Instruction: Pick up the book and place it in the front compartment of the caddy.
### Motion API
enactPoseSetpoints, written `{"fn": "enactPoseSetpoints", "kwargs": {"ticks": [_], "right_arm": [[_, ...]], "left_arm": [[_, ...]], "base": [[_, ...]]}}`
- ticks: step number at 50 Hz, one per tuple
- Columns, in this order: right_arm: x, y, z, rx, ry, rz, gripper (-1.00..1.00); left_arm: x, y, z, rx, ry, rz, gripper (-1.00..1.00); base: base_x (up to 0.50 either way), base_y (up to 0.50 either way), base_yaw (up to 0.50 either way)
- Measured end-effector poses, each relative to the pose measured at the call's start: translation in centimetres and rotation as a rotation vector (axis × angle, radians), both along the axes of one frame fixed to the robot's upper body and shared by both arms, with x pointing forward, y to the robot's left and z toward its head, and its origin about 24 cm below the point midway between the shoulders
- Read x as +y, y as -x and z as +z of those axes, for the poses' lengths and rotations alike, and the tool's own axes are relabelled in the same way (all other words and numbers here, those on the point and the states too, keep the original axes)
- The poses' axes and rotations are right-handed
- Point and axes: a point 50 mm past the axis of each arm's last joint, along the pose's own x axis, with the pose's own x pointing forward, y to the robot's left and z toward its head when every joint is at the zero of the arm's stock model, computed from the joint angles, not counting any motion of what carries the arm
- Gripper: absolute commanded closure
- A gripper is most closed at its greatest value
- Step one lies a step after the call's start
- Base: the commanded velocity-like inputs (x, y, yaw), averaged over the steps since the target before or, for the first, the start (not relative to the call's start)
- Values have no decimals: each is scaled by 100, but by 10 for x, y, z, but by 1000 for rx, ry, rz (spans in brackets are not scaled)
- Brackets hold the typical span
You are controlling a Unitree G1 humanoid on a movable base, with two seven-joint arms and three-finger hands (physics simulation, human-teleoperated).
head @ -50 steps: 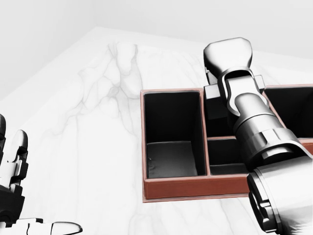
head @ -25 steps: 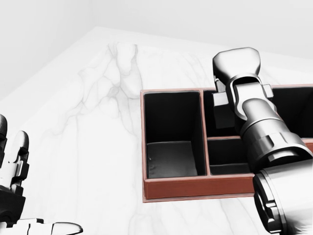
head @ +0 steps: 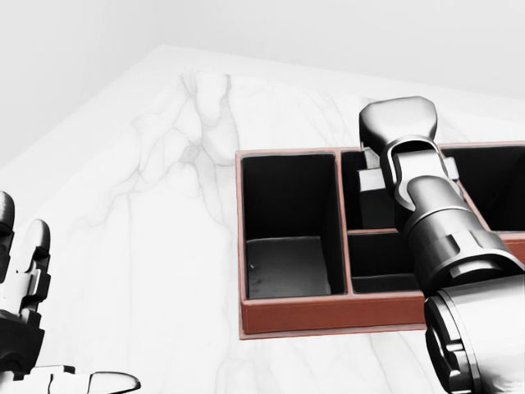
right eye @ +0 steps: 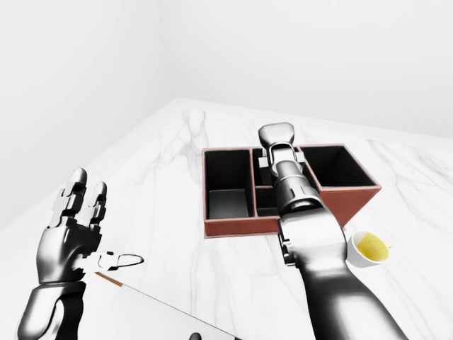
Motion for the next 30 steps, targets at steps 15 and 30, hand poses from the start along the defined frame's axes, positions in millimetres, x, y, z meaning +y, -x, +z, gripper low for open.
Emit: {"fn": "enactPoseSetpoints", "kwargs": {"ticks": [15,30], "right_arm": [[1,0,0,7,3,2,100],[2,0,-2,28,6,1,-100]], "left_arm": [[0,0,0,1,0,-1,-100],[-1,0,-1,4,-1,-4,-100]], "base": [[0,0,0],[0,0,0]]}}
